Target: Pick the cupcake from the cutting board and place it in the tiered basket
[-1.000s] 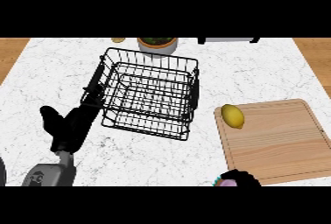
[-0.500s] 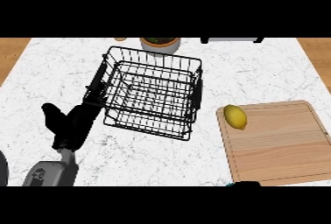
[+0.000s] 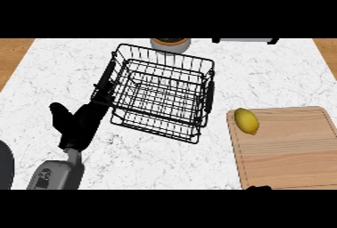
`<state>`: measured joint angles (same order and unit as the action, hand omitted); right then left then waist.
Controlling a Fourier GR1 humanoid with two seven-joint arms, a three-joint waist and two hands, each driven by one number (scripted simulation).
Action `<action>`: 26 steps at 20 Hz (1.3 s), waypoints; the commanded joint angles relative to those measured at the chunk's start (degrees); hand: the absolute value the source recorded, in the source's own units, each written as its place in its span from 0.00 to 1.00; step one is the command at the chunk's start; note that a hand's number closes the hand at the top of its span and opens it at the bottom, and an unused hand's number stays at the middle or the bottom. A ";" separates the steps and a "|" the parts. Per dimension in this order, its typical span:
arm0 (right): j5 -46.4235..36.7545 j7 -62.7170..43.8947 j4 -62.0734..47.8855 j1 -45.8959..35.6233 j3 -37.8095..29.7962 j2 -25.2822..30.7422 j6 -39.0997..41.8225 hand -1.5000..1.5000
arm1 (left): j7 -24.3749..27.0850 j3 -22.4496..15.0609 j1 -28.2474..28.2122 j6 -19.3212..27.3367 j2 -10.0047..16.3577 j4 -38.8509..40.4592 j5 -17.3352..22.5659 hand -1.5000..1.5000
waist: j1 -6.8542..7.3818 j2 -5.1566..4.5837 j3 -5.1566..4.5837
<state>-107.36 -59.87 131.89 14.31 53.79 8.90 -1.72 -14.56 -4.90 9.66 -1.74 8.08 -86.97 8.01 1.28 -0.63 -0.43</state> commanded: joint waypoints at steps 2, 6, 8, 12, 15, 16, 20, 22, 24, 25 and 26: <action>5.74 -7.42 5.35 -5.37 0.53 -8.46 3.71 1.00 | 0.42 -0.71 1.50 0.13 -0.53 0.36 -0.73 0.50 | 1.17 -0.81 0.02; 8.56 -9.59 4.57 -8.85 -2.68 -8.52 3.67 1.00 | 1.20 -1.64 0.62 -0.51 -1.02 1.22 -1.00 0.50 | 2.09 -1.07 0.00; 10.65 -10.43 4.16 -11.01 -4.86 -8.55 3.93 1.00 | -0.79 -1.00 2.21 -1.10 -0.28 -0.41 0.10 0.50 | 2.80 -0.89 0.09; 15.83 -11.05 0.95 -17.31 -9.83 -8.67 3.41 1.00 | -0.36 -2.08 2.50 -1.07 -1.75 0.81 -0.03 0.50 | 3.79 -1.50 0.07; 20.57 -12.75 -4.02 -23.99 -14.84 -8.78 2.06 1.00 | 0.01 -1.39 2.86 -2.14 -0.36 1.74 -0.07 0.50 | 4.22 -1.47 0.14; 21.98 -12.70 -5.01 -26.33 -16.32 -8.80 2.52 1.00 | -0.71 -2.06 4.70 -1.22 -1.42 2.12 -0.69 0.50 | 3.85 -1.53 0.15; 29.11 -15.20 -12.90 -35.07 -22.47 -8.85 -0.26 1.00 | -0.36 -2.38 4.81 -1.26 -2.00 2.25 -0.73 0.50 | 4.84 -1.29 0.23; 32.97 -15.49 -14.51 -38.59 -25.45 -8.86 -6.48 1.00 | -0.66 -2.43 6.00 -1.83 -1.90 3.08 -0.61 0.50 | 5.32 -1.66 0.40; 37.01 -14.41 -17.62 -41.50 -27.34 -8.87 -11.89 1.00 | -0.89 -3.10 6.59 -1.25 -2.66 2.45 -1.11 0.50 | 6.10 -1.63 0.55; 39.97 -14.90 -19.15 -43.64 -28.41 -8.88 -12.01 0.00 | -0.10 -2.46 5.43 -1.85 -1.83 3.02 -0.89 0.50 | 6.21 -1.40 0.46; 41.56 -12.18 -21.98 -45.14 -31.09 -8.88 -14.18 0.00 | -0.63 -4.03 5.33 -1.70 -3.19 2.48 -1.12 0.50 | 6.65 -1.70 0.55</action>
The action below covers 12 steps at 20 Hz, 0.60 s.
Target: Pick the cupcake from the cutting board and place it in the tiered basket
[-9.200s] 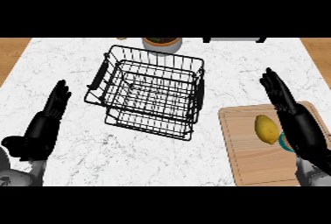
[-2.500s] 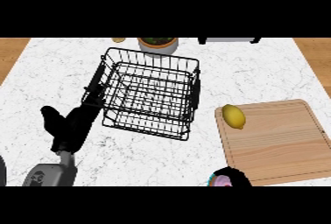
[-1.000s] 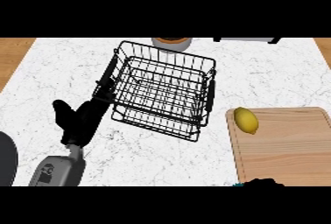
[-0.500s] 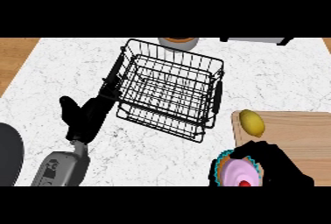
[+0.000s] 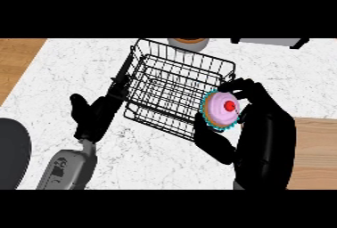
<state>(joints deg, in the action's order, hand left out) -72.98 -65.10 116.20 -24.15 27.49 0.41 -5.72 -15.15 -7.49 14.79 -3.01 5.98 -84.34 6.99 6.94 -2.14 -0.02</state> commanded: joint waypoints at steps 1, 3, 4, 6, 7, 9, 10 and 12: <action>8.40 -7.57 -9.12 -9.32 -4.80 -0.39 -10.39 0.00 | -0.37 -1.04 -1.39 -1.84 0.23 -0.78 0.74 0.50 | 1.77 0.25 0.04; 12.04 -4.74 -13.52 -13.58 -7.18 -0.39 -13.69 0.00 | 0.02 -0.28 1.03 -1.13 -0.41 0.37 0.74 0.50 | 1.46 -0.15 0.03; 13.79 -3.82 -16.61 -15.54 -6.41 -0.39 -15.48 0.00 | 0.30 -1.54 1.08 -0.31 -1.53 0.35 -0.36 0.50 | 1.10 0.12 0.03; 14.79 -1.96 -22.40 -21.47 -8.87 -0.39 -17.19 0.00 | -0.70 -0.92 1.74 -0.24 -1.23 0.79 -0.08 0.50 | 1.23 0.15 -0.04; 15.80 -0.32 -25.48 -22.97 -9.94 -0.39 -19.17 0.00 | 0.43 0.23 1.16 -1.86 0.35 1.13 0.76 0.50 | 0.96 0.16 -0.07; 16.12 2.51 -30.19 -27.89 -11.17 -0.39 -22.62 0.00 | 1.21 0.38 0.10 -1.51 0.19 1.59 0.51 0.50 | 0.87 0.31 -0.10; 15.96 2.70 -32.39 -30.27 -11.80 -0.39 -24.44 0.00 | 0.37 0.17 0.53 -0.61 -0.79 1.80 0.46 0.50 | 0.27 0.51 -0.09; 13.16 3.02 -38.01 -32.76 -11.72 -0.39 -29.42 0.00 | 0.08 0.05 1.95 -0.16 -1.39 1.74 0.27 0.50 | -0.35 0.61 -0.12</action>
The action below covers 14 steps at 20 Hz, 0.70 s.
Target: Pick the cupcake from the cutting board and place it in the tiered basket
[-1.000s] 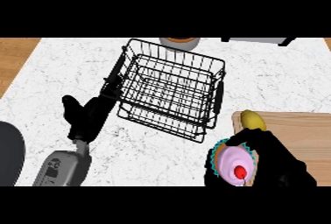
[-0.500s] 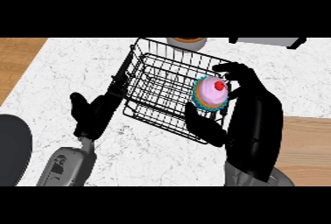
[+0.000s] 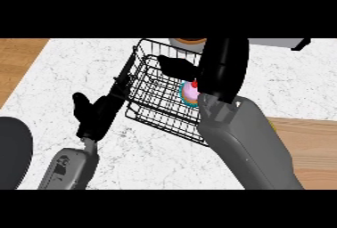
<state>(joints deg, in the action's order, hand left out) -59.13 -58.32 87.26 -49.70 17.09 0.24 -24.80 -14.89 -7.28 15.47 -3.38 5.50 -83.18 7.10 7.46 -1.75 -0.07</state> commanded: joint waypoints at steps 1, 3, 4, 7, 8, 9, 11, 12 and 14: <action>-1.20 -4.96 -11.14 -8.97 -0.84 -0.23 -12.22 0.00 | -0.40 -0.22 -0.01 0.87 -0.92 0.76 -0.37 0.50 | -1.33 0.54 -0.06; -4.58 -8.84 -13.92 -12.09 -1.11 -0.23 -14.48 0.00 | -1.72 0.46 0.64 1.64 -0.86 0.11 -0.22 0.50 | -2.25 1.02 -0.08; -3.86 -8.61 -13.23 -12.79 -4.28 -0.23 -16.79 0.00 | 0.07 0.77 -0.23 1.58 -0.39 0.80 -0.82 0.50 | -2.59 0.93 -0.06; -4.57 -12.68 -11.35 -10.27 -6.10 -0.22 -19.30 0.00 | 1.29 1.64 -3.16 0.51 0.53 0.61 0.04 0.50 | -4.70 1.64 -0.01; -6.12 -14.23 -11.95 -11.31 -7.85 -0.23 -18.32 0.00 | 0.73 2.12 -3.01 1.13 0.96 -0.49 -0.21 0.50 | -5.11 1.87 -0.01; -7.51 -14.66 -9.18 -7.58 -6.38 -0.23 -18.60 0.00 | 2.45 2.68 -4.92 1.04 0.78 0.89 0.04 0.50 | -6.29 2.04 0.00; -8.88 -16.74 -6.65 -7.94 -7.47 -0.23 -15.11 0.00 | 0.55 2.39 -5.25 1.61 0.94 -2.33 -0.08 0.50 | -6.84 2.39 0.04; -10.26 -18.09 -3.19 -3.98 -5.36 -0.23 -12.87 0.00 | 2.74 4.88 -5.99 0.23 2.56 0.19 1.18 0.50 | -7.80 2.48 0.01; -9.39 -17.67 5.14 -1.27 -5.89 -0.23 -6.50 0.00 | 2.50 3.90 -5.78 1.64 1.40 0.22 -0.14 0.50 | -9.26 2.75 0.07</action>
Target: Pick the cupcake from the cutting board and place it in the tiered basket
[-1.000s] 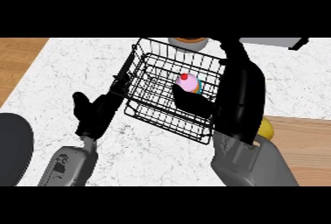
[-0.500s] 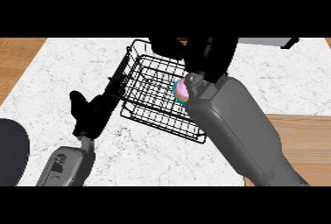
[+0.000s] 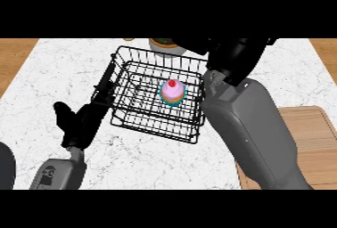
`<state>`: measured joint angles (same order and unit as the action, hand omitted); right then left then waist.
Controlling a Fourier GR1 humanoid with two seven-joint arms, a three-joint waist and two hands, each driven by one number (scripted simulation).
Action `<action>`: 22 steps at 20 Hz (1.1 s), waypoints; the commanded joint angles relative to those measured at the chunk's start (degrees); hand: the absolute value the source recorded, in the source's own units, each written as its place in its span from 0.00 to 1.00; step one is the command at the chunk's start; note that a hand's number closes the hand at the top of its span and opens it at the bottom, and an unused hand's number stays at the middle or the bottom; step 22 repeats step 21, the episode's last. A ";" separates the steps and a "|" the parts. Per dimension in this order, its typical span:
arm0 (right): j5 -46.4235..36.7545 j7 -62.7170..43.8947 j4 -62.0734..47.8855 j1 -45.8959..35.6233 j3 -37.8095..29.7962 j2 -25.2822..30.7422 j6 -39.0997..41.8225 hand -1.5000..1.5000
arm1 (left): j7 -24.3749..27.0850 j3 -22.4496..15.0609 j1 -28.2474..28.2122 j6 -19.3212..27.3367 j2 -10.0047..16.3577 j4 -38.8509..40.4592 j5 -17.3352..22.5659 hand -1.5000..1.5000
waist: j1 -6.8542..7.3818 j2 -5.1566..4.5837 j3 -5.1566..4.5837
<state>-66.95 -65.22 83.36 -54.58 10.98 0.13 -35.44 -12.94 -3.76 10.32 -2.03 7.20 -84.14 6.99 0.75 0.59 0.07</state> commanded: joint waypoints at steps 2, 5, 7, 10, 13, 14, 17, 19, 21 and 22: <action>0.53 -12.22 16.73 10.52 6.65 -0.12 5.80 0.00 | 0.22 0.79 -0.66 0.85 -0.76 1.60 0.17 0.50 | -3.03 0.56 -0.07; 2.76 -9.01 28.51 16.73 6.22 -0.07 15.69 0.00 | -0.17 1.58 -2.73 1.01 -0.09 -0.96 0.64 0.50 | -4.11 0.83 -0.04; 4.88 -7.79 34.66 24.16 8.98 1.38 17.04 0.00 | -1.25 1.33 -2.60 1.68 -0.15 -1.85 0.16 0.50 | -4.55 0.75 0.02; 5.01 -9.28 45.04 31.23 11.58 2.69 20.80 0.00 | -0.99 3.17 -3.58 -1.00 2.21 -2.40 2.16 0.50 | -5.05 0.90 -0.04; 6.69 -9.77 56.24 36.94 12.90 5.72 25.30 0.00 | -1.25 3.86 -3.31 -0.12 2.33 -2.37 1.84 0.50 | -5.67 0.93 -0.08; 6.01 -10.02 59.12 41.15 14.24 5.74 24.79 0.00 | -1.13 3.00 -3.50 0.09 0.82 -2.27 2.16 0.50 | -5.41 0.73 -0.08; 6.96 -9.32 68.78 48.37 14.42 8.66 27.12 0.00 | -1.32 2.77 -2.45 1.04 1.25 -2.94 0.60 0.50 | -5.17 0.58 -0.05; 8.41 -8.12 71.92 50.45 13.03 10.63 28.51 0.00 | 0.09 2.19 -6.15 -0.27 0.71 -3.38 1.43 0.50 | -5.21 0.84 -0.09; 9.56 -6.04 73.10 53.43 12.05 11.69 27.49 0.00 | -0.22 3.27 -5.11 -0.12 1.67 -2.34 1.31 0.50 | -6.23 0.91 -0.05; 9.56 -6.04 73.10 53.43 12.05 11.69 27.49 0.00 | -0.22 3.27 -5.11 -0.12 1.67 -2.34 1.31 0.50 | -6.23 0.91 -0.05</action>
